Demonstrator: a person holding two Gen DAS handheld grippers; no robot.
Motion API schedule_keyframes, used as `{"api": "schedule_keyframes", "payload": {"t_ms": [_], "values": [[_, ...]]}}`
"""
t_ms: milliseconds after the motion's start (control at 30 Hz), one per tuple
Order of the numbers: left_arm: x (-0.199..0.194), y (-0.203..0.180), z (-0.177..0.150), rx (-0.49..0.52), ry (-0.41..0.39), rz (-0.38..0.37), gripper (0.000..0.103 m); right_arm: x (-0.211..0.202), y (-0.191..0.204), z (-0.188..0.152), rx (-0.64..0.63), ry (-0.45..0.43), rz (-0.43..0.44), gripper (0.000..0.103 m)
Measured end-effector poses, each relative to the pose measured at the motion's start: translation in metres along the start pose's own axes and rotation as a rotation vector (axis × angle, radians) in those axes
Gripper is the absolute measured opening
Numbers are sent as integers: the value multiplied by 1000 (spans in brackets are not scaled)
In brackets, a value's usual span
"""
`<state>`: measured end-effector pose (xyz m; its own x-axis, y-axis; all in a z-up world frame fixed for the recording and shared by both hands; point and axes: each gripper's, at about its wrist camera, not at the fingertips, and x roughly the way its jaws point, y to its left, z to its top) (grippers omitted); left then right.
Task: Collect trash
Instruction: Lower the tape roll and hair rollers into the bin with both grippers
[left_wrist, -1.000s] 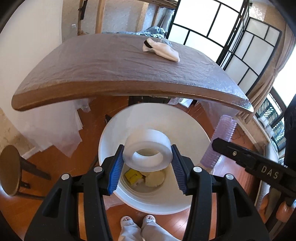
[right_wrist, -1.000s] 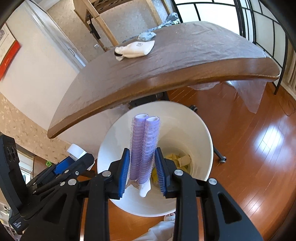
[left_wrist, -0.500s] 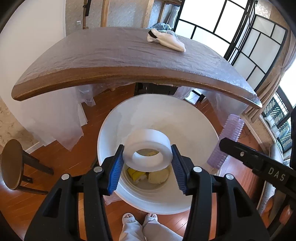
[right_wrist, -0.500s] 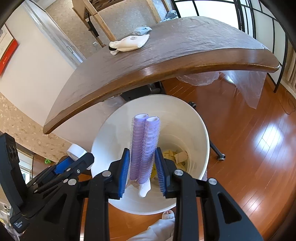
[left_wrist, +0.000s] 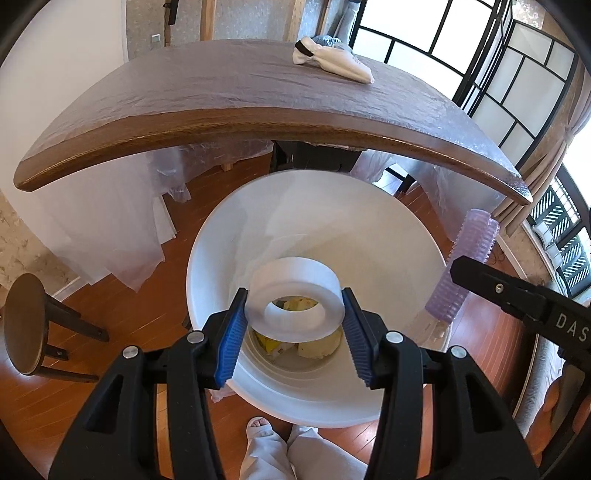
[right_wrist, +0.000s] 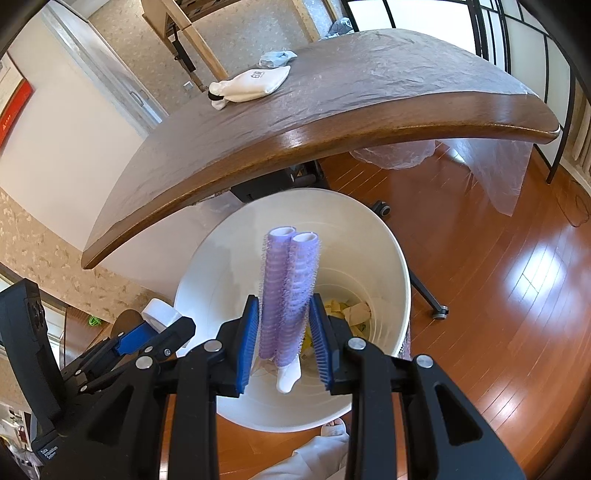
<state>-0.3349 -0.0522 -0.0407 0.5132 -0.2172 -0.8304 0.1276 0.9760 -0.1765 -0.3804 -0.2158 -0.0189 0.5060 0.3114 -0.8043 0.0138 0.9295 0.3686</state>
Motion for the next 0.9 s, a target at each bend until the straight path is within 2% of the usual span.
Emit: {"api": "schedule_keyframes", "payload": {"t_ms": [900], "values": [[2, -4, 5, 20, 3, 8, 51, 2, -5, 2, 4, 4, -6, 29]]}}
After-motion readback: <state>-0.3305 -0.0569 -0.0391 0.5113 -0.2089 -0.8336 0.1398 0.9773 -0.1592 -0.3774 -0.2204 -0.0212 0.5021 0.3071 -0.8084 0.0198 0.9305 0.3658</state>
